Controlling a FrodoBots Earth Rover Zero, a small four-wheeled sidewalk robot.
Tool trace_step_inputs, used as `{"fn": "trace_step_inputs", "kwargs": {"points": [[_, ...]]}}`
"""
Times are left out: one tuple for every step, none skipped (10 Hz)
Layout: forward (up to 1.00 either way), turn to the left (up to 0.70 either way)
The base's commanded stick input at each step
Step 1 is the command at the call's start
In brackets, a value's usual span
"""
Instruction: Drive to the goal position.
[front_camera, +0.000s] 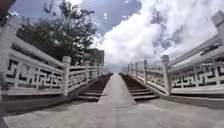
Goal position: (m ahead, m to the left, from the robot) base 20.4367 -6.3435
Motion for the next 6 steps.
{"fn": "trace_step_inputs", "kwargs": {"points": [[0.7, 0.0], [0.7, 0.0], [0.7, 0.0], [0.7, 0.0], [0.7, 0.0], [0.7, 0.0]]}}
